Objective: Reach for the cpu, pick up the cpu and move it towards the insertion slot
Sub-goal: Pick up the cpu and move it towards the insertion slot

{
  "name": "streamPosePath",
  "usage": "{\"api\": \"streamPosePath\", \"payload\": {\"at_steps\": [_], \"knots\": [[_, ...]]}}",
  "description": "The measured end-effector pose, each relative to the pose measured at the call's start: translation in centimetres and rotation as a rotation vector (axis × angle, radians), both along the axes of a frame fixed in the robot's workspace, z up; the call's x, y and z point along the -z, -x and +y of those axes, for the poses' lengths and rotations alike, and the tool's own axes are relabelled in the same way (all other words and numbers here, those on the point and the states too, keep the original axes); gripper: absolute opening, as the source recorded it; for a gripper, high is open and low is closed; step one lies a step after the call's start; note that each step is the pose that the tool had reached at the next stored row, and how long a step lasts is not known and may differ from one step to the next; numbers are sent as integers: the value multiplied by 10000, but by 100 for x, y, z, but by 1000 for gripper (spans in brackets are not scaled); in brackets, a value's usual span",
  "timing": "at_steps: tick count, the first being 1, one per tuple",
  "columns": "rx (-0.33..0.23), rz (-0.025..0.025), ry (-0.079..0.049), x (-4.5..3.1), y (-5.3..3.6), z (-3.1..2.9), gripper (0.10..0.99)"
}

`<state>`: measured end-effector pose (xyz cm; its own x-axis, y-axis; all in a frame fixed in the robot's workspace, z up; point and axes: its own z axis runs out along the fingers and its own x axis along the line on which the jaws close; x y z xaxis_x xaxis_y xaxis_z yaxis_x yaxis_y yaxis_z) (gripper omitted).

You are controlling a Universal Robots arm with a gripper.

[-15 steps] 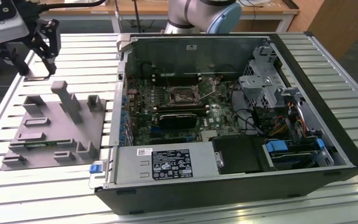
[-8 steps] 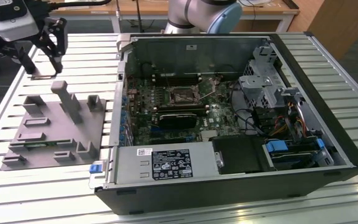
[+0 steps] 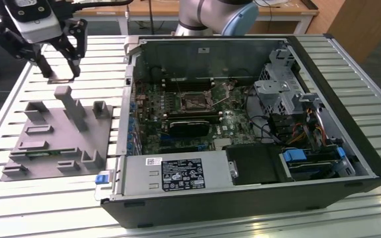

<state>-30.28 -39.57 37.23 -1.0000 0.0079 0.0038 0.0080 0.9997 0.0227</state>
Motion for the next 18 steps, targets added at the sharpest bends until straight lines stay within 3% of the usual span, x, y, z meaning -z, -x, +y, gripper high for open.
{"api": "streamPosePath", "payload": {"at_steps": [18], "knots": [[132, 0, 0, 24, -550, 38, 537]]}}
